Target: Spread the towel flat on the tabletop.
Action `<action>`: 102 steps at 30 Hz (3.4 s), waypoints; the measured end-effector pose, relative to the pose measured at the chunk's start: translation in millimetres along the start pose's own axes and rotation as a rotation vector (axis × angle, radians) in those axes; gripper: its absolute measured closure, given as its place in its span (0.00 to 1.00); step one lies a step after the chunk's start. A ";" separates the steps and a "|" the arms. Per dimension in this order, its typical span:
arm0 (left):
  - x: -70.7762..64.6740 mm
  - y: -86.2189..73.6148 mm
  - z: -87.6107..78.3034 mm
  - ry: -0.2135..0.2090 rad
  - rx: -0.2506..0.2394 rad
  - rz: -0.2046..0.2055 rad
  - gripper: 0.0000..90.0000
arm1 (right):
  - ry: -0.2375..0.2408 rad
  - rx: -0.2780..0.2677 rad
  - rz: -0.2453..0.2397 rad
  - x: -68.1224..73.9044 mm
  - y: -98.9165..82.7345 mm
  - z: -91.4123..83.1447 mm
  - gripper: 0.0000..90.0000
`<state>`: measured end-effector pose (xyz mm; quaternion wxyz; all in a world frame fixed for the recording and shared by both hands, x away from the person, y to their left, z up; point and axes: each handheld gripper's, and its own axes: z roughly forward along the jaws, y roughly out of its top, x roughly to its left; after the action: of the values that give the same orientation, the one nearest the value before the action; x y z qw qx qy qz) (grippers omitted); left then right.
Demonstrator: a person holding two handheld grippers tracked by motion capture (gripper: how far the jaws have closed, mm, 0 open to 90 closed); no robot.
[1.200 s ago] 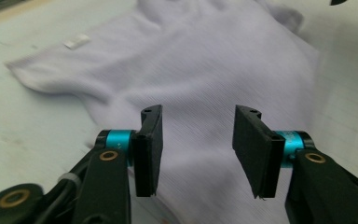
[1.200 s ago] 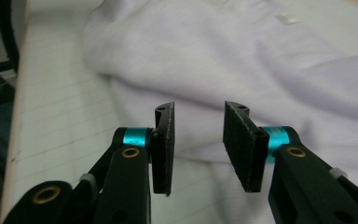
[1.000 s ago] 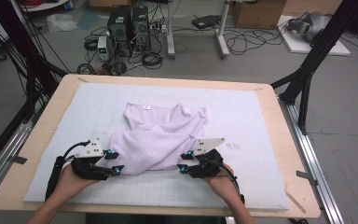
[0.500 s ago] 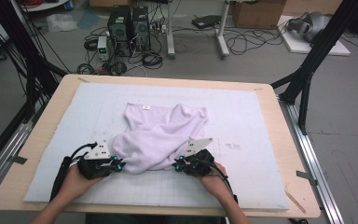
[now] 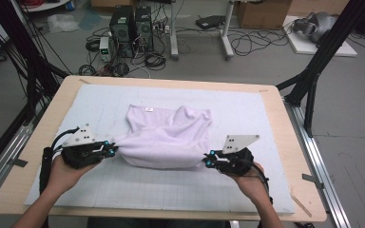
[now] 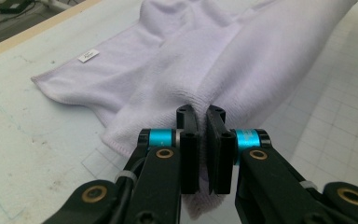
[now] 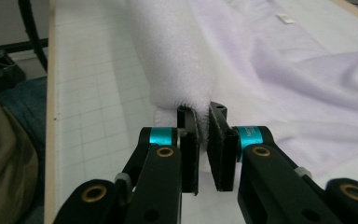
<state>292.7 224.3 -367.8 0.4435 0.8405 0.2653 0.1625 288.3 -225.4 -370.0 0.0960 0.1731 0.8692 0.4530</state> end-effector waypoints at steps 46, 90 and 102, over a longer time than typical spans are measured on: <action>5.9 -13.5 93.6 -0.007 0.100 -0.002 0.83 | -0.082 0.069 0.043 -22.4 -4.7 107.9 0.72; 33.3 17.1 110.3 0.012 0.162 -0.043 0.93 | -0.071 0.150 0.127 -77.8 13.7 83.6 0.93; 18.7 7.6 47.9 0.001 0.046 -0.047 0.60 | -0.103 0.005 0.068 -36.5 17.5 41.7 0.74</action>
<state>334.4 200.2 -387.3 0.4275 0.8442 0.2886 0.1462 339.1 -198.8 -379.1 0.1247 0.2257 0.8579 0.4444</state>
